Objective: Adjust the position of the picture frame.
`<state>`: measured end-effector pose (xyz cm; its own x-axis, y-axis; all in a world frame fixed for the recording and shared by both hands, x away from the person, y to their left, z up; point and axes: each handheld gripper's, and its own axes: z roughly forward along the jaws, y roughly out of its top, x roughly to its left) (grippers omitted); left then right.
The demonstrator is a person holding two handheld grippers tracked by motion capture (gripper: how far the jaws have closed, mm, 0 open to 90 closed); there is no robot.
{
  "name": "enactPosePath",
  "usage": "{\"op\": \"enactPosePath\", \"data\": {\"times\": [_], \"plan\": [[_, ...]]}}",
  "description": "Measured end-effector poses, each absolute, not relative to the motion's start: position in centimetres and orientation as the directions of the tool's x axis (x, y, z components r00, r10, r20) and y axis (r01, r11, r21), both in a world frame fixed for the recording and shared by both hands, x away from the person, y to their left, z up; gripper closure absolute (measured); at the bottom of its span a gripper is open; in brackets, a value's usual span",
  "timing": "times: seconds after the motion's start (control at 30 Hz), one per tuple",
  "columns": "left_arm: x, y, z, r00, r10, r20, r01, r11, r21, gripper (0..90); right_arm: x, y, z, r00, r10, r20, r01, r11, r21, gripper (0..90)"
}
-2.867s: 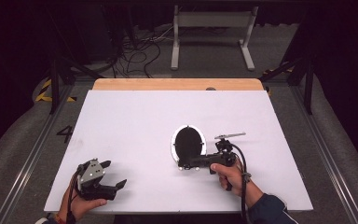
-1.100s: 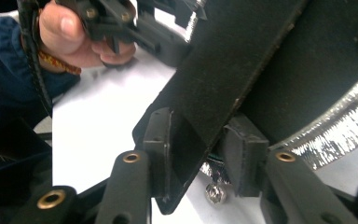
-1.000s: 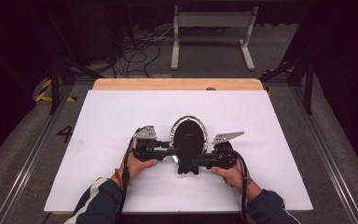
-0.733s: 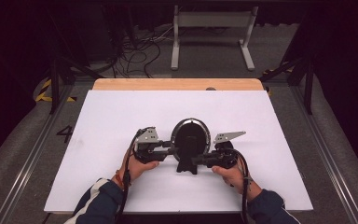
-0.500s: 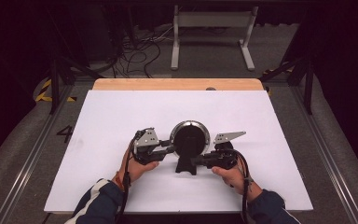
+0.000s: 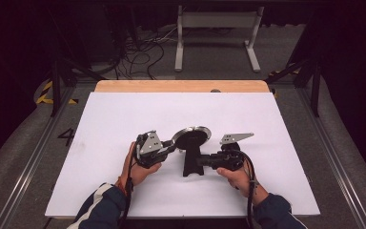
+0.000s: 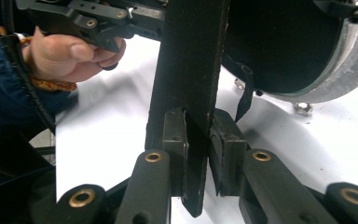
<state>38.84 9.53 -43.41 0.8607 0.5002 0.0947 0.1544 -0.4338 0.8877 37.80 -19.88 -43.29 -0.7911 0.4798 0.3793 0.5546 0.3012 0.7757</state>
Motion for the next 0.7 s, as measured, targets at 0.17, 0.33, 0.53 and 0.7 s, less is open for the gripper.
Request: {"op": "enactPosePath", "data": {"times": [0.17, 0.33, 0.53, 0.7], "plan": [[38.9, 9.0, -44.0, 0.874, 0.475, 0.100, 0.149, -0.458, 0.876, 70.7, 37.5, -19.9, -43.5, -0.790, 0.469, 0.394, 0.564, 0.308, 0.766, 79.4], [39.2, 8.3, -44.6, 0.871, 0.480, 0.102, 0.163, -0.478, 0.863, 65.4, 37.2, -19.9, -43.7, -0.790, 0.466, 0.398, 0.569, 0.317, 0.759, 79.6], [39.5, 7.6, -45.6, 0.872, 0.471, 0.135, 0.159, -0.532, 0.832, 72.5, 36.6, -19.8, -43.9, -0.796, 0.469, 0.384, 0.563, 0.338, 0.754, 79.7], [39.6, 7.2, -45.6, 0.861, 0.482, 0.163, 0.149, -0.545, 0.825, 73.5, 36.1, -19.6, -44.1, -0.793, 0.491, 0.360, 0.559, 0.351, 0.752, 80.4]]}}
